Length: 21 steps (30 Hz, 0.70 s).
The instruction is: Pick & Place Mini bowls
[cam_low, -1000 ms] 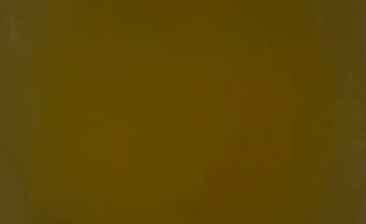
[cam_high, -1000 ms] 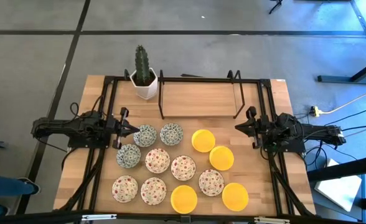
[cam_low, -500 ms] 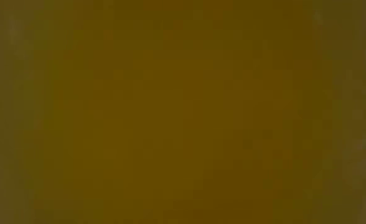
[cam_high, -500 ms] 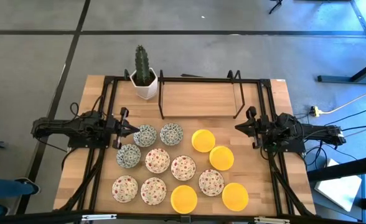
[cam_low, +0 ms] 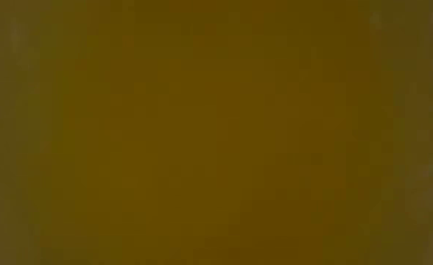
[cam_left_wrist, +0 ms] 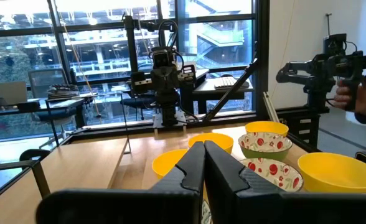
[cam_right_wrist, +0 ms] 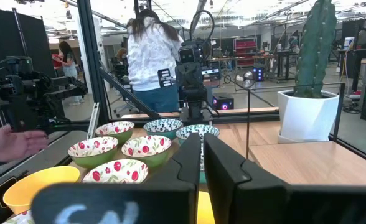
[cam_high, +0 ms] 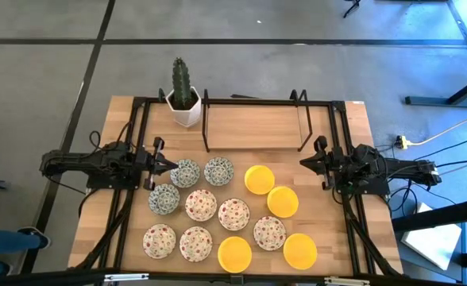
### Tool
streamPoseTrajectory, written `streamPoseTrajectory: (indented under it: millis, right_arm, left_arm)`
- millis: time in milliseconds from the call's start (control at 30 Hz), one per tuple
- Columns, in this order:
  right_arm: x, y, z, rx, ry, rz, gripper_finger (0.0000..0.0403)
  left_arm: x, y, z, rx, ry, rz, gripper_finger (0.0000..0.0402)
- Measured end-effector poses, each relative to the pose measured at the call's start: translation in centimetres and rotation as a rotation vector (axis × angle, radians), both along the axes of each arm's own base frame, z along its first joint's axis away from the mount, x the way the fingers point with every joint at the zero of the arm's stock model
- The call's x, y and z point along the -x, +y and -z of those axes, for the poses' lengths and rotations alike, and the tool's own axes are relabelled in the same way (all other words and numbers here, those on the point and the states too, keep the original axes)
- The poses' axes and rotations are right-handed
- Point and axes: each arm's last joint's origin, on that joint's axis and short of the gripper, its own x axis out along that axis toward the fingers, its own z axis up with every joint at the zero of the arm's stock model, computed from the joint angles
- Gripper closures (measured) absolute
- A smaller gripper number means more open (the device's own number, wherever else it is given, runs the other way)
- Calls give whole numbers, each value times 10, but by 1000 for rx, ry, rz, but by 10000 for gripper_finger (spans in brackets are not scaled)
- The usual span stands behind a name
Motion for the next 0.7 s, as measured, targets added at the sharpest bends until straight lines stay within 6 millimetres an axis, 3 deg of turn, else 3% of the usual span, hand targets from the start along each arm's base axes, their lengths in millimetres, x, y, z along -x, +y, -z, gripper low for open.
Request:
streamPoseTrajectory:
  millis: [433, 700]
  right_arm:
    - [0, 0, 0, 0, -1, 0, 381]
    - [0, 0, 0, -1, -1, 0, 381]
  left_arm:
    - [0, 0, 0, 0, -3, 0, 398]
    - [1, 1, -9, 3, -97, -24, 398]
